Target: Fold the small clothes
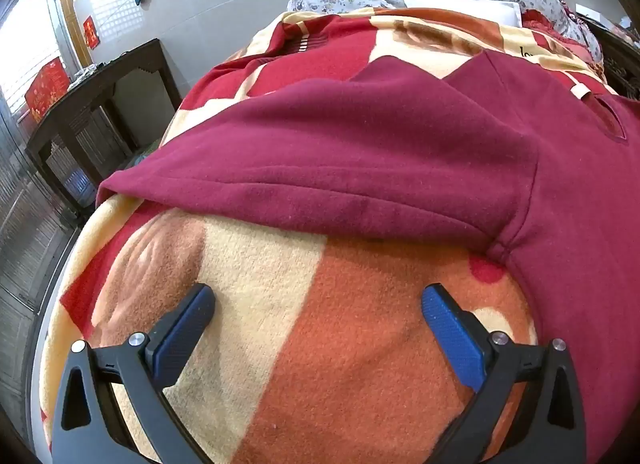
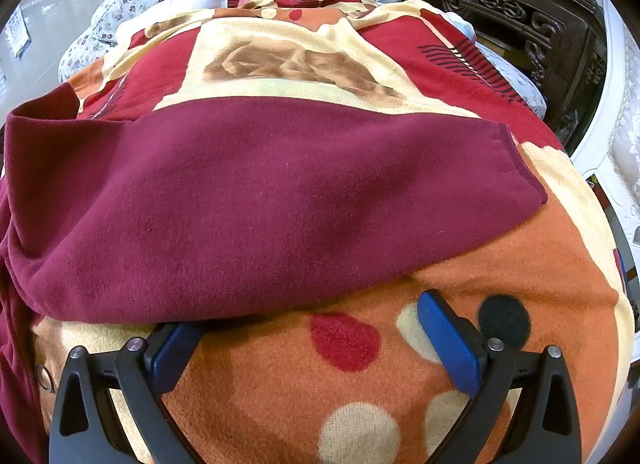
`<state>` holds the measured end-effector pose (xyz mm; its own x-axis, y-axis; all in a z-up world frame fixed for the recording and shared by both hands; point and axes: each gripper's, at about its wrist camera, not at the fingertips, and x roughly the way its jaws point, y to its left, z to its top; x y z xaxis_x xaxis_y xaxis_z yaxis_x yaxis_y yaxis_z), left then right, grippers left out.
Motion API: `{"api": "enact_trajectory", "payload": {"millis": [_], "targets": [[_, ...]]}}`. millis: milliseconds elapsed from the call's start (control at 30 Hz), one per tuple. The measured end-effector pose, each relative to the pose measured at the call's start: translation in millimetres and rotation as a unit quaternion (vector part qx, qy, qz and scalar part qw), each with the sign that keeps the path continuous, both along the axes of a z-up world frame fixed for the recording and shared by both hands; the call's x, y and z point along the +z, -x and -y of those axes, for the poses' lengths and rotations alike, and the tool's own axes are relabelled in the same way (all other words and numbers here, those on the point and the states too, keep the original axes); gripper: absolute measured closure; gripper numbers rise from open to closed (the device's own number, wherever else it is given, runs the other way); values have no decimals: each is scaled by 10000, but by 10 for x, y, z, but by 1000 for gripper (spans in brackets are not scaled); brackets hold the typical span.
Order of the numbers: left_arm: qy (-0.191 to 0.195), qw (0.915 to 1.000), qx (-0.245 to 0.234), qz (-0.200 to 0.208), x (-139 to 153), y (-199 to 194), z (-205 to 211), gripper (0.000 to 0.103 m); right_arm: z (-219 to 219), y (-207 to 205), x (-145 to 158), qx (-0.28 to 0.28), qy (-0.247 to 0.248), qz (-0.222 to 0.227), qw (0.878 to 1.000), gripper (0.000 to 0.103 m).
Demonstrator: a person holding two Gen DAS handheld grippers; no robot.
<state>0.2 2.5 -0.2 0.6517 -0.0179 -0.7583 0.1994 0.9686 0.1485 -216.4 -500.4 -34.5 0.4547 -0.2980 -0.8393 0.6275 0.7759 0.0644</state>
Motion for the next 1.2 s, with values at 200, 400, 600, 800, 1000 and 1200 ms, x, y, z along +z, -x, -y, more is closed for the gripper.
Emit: {"api": "enact_trajectory", "payload": {"millis": [200,400,600,800,1000,1200], "targets": [[-110,9999,0,14,0,4,27,0,2,0,4,0,-3,-2,10000,0],[-101,9999,1,13,4,4,19,0,4,1,11,0,-3,-3,10000,0],[-119,9999,0,7,3,20,33,0,3,-1,11,5,6,-15,10000,0],[-137,9998,-100,-100,66,74,47,0,11,-12,18,11,3,-40,10000,0],[293,9994,-167,-113,262,367,73,0,-120,76,107,-53,148,-382,9991,0],[316,9980,-510,203,488,657,308,0,-674,446,557,-33,400,-181,9990,0]]}}
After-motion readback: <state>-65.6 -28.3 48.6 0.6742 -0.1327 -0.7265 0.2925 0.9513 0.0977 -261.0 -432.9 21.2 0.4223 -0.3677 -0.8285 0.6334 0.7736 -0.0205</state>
